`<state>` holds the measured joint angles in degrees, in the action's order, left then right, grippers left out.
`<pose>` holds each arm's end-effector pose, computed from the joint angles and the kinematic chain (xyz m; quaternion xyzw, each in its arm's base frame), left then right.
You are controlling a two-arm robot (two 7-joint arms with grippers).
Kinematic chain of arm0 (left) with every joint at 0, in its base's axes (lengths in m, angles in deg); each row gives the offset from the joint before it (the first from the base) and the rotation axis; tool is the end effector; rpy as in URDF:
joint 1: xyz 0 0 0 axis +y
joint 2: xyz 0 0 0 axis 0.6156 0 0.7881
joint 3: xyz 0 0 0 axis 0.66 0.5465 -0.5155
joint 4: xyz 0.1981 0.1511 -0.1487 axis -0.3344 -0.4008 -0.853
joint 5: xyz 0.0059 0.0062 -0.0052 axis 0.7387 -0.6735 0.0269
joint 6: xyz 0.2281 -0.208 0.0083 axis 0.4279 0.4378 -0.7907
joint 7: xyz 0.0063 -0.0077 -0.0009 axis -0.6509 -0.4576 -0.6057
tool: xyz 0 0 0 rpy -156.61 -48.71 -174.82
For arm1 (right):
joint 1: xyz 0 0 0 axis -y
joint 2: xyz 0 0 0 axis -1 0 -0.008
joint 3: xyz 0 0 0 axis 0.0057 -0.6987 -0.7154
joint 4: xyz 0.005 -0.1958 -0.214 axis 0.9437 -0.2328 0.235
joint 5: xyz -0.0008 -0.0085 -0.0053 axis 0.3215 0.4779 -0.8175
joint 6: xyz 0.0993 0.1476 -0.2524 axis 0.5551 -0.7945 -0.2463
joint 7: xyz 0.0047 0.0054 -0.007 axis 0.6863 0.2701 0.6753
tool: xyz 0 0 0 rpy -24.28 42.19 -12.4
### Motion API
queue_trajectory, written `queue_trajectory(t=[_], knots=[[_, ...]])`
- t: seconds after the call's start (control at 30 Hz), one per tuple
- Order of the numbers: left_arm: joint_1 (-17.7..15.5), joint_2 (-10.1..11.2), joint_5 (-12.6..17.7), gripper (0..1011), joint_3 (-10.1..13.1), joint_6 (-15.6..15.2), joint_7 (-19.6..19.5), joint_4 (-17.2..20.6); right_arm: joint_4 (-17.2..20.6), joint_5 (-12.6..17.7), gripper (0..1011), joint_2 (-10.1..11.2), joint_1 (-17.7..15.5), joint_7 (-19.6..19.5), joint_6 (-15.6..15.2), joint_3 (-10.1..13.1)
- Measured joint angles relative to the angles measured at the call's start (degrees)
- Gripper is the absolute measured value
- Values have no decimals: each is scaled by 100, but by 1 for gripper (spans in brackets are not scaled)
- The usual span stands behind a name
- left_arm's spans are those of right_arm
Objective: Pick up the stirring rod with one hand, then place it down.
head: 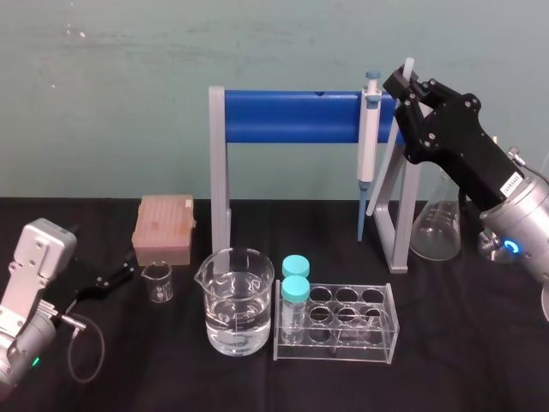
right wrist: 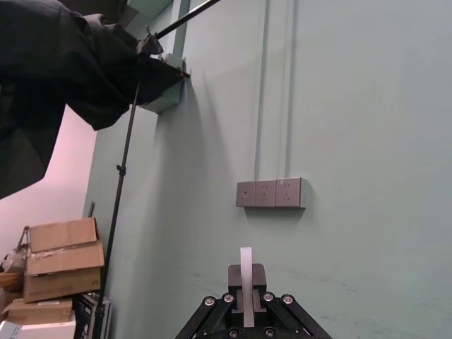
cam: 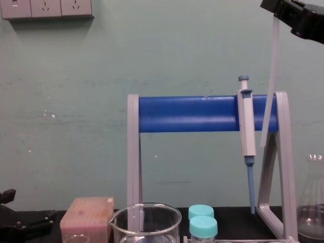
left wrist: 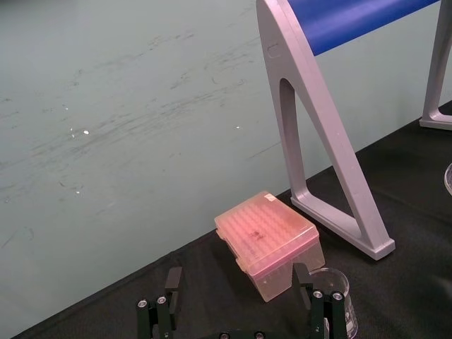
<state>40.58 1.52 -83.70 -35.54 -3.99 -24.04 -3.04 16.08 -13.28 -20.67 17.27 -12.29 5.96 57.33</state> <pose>0.3581 0.0826 -0.3024 0.1416 -0.1324 0.5799 0.7913 0.3944 -0.0467 -0.1843 0.2156 -0.1723 -0.3531 0.8940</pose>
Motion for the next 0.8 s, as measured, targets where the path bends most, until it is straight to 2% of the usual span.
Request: queue_trajectory(t=[0.8], knots=[[-1, 0, 0, 1000, 0, 0, 0, 0, -5, -41, 67, -32, -30, -21, -11, 14]])
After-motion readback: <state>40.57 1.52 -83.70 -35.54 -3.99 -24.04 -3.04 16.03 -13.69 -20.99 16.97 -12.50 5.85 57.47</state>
